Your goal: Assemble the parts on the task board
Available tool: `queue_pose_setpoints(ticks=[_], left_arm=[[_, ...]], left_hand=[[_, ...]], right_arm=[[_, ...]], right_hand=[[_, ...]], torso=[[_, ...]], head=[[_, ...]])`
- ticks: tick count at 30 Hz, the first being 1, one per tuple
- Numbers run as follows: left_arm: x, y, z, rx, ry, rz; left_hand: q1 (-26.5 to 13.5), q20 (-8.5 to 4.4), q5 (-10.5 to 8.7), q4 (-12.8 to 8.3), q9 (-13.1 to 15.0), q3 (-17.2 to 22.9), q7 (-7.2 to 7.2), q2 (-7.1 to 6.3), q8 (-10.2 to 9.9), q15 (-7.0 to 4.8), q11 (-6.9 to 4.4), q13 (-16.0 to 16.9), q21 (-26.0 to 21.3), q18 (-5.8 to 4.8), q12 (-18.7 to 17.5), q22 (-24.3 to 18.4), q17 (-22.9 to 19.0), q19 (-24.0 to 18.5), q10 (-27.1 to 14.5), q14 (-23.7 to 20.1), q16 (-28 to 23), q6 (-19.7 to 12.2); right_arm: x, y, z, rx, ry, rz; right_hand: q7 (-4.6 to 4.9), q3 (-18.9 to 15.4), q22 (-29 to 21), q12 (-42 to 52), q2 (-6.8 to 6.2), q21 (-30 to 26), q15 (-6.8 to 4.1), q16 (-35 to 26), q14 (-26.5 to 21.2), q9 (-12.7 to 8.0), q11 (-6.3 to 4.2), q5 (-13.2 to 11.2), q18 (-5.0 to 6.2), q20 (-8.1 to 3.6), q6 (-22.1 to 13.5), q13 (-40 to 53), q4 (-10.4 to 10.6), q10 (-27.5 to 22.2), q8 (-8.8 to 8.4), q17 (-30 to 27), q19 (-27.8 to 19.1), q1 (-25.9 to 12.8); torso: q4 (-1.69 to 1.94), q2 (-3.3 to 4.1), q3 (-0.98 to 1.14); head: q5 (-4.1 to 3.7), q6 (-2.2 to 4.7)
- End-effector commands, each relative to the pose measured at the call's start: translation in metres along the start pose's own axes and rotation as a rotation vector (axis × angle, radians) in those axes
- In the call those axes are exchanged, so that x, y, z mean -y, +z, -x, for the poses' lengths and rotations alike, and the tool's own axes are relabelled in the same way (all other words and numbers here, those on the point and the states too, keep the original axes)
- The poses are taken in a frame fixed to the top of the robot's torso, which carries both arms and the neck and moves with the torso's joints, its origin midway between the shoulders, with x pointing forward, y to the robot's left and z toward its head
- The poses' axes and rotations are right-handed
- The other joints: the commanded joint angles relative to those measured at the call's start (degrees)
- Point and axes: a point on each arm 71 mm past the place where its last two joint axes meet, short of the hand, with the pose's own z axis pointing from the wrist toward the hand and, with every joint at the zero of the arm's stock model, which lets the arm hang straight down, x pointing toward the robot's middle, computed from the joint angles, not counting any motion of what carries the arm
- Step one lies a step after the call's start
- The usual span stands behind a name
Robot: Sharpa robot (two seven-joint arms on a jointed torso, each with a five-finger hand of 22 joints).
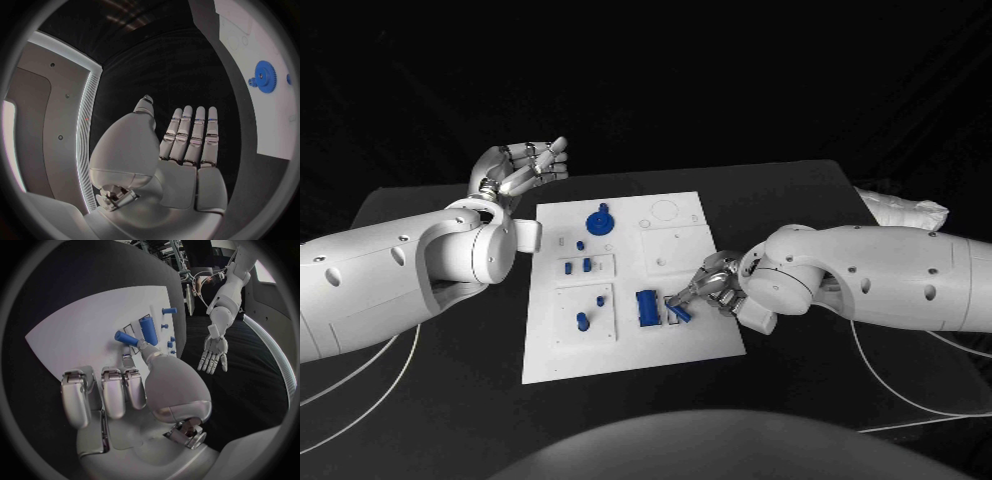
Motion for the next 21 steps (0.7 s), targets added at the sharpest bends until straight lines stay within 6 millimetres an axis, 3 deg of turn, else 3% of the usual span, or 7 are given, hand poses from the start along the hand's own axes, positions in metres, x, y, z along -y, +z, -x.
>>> queue_pose_setpoints(ticks=[1,13,21], left_arm=[[0.0016,0.0001,-0.0024,-0.018,-0.005,-0.010],[0.0017,-0.0001,-0.0021,-0.017,-0.004,-0.010],[0.0017,0.0005,-0.0028,-0.018,-0.005,-0.010]], left_hand=[[0.11,0.10,0.20,-0.05,-0.08,-0.29,0.68,0.43,0.28,0.01,0.06,-0.05,-0.18,0.24,0.32,-0.06,-0.06,-0.16,-0.43,-0.26,0.21,-0.49],[0.27,0.10,0.28,-0.06,-0.09,-0.30,0.68,0.57,0.34,0.01,0.06,-0.05,-0.17,0.23,0.40,-0.21,-0.22,-0.21,-0.45,-0.28,0.34,-0.52],[0.27,0.10,0.28,-0.06,-0.09,-0.30,0.68,0.57,0.34,0.01,0.06,-0.05,-0.17,0.23,0.40,-0.21,-0.22,-0.21,-0.45,-0.28,0.34,-0.52]], right_arm=[[0.0009,0.0003,-0.0023,-0.001,-0.014,-0.018],[0.0002,0.0008,-0.0015,0.034,-0.053,-0.032],[-0.0025,0.0019,-0.0012,0.063,-0.067,-0.027]], right_hand=[[-0.05,0.03,15.10,0.22,-0.06,0.26,0.05,0.23,6.08,-0.08,0.16,-0.17,-0.38,0.43,0.45,15.07,0.29,5.99,0.35,15.07,6.00,-0.53],[-0.61,0.38,15.10,0.22,0.90,0.26,-0.32,0.23,6.08,-0.20,-0.32,0.25,-0.38,0.14,1.34,15.07,0.20,5.99,0.54,15.07,6.00,0.52],[-1.16,0.73,15.10,0.22,1.96,0.26,-0.64,0.23,6.08,-0.14,-0.78,0.24,-0.38,-0.13,2.69,15.07,0.42,5.99,0.99,15.07,6.00,1.19]], torso=[[0.01,0.02,0.01],[-0.01,-0.01,-0.04],[-0.01,0.01,0.04]], head=[[0.00,0.00],[-0.13,0.00],[-0.18,0.00]])
